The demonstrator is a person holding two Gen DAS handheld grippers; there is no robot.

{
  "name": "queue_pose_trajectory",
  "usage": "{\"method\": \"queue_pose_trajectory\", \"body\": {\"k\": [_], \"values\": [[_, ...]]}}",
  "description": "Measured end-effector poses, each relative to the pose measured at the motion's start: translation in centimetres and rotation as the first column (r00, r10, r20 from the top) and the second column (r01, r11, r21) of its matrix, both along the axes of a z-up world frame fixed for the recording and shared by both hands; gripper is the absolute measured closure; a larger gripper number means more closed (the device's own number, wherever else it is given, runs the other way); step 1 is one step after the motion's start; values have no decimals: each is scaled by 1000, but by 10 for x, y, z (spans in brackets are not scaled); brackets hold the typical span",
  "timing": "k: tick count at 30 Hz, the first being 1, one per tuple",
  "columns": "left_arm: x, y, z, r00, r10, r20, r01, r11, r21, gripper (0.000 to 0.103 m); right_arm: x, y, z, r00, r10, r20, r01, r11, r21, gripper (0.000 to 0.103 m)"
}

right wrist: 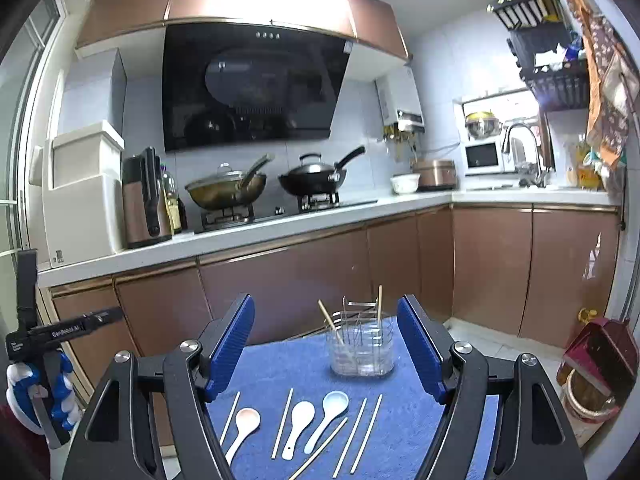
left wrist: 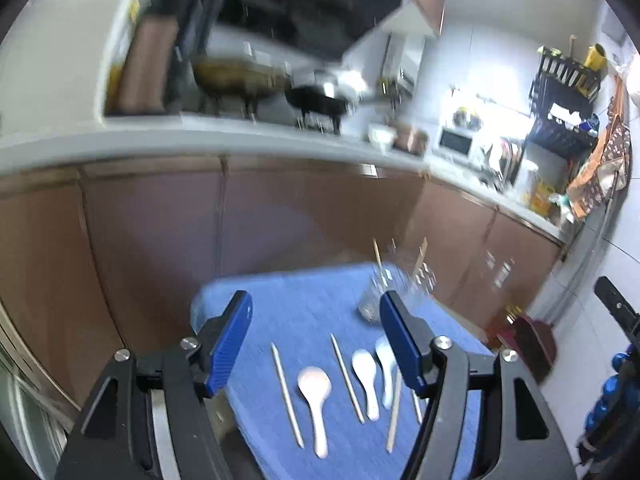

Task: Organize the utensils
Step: 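Raise both tools away from the holder back toward the towel, then lower the right tool onto another chopstick and close it while the left tool grasps one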

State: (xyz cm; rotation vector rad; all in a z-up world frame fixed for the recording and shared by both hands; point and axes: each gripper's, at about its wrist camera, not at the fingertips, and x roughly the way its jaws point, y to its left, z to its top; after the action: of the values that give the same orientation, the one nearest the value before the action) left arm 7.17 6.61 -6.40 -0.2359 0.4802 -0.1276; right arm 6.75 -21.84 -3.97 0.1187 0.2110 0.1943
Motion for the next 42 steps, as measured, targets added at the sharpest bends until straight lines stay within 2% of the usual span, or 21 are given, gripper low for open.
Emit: {"method": "queue_pose_trajectory", "body": {"k": [3,7,10,11,13,16,18,22,24,28,31,35,37,38,42], "values": [[34,-4,-20,989,-73,-126,66,996,-61,39,20,0,-9,998,4,-62,-4,1000,-4,30],[92,-16,-55,946,-150,-289,113,984,-139,39,62,-5,-35,982,2,-190,0,1000,11,32],[135,-33,-82,898,-195,-395,145,978,-153,44,104,-7,-63,946,-1,-324,3,1000,6,40],[154,-41,-94,871,-217,-441,162,974,-158,46,115,-7,-72,932,1,-363,-1,1000,1,44],[180,-53,-115,829,-233,-509,170,971,-169,52,148,-7,-99,887,10,-462,-11,1000,1,50],[227,-68,-153,748,-240,-618,167,970,-174,62,193,-8,-142,802,41,-596,-24,999,36,64],[248,-73,-172,713,-237,-660,156,971,-181,65,224,-9,-173,739,33,-673,-16,999,32,69],[281,-79,-203,655,-230,-720,128,972,-194,69,265,-14,-213,647,20,-762,-7,1000,20,73],[291,-84,-210,641,-220,-735,126,975,-182,71,281,-18,-233,600,19,-800,-1,1000,22,75],[309,-94,-220,618,-211,-757,133,977,-165,77,301,-22,-256,546,-6,-838,14,1000,2,78],[318,-102,-226,612,-190,-768,145,981,-127,80,309,-23,-267,525,-14,-851,10,1000,-10,79],[326,-108,-237,591,-173,-788,147,984,-105,85,315,-20,-278,499,-23,-866,-3,1000,-28,81],[328,-112,-244,583,-161,-796,152,985,-87,90,318,-17,-280,496,-41,-867,-13,998,-54,83],[328,-114,-246,584,-146,-798,152,986,-69,94,321,-13,-280,494,-48,-868,-17,998,-65,85],[327,-123,-247,595,-113,-796,142,989,-34,97,318,-7,-281,495,-88,-864,-24,993,-115,92]]}}
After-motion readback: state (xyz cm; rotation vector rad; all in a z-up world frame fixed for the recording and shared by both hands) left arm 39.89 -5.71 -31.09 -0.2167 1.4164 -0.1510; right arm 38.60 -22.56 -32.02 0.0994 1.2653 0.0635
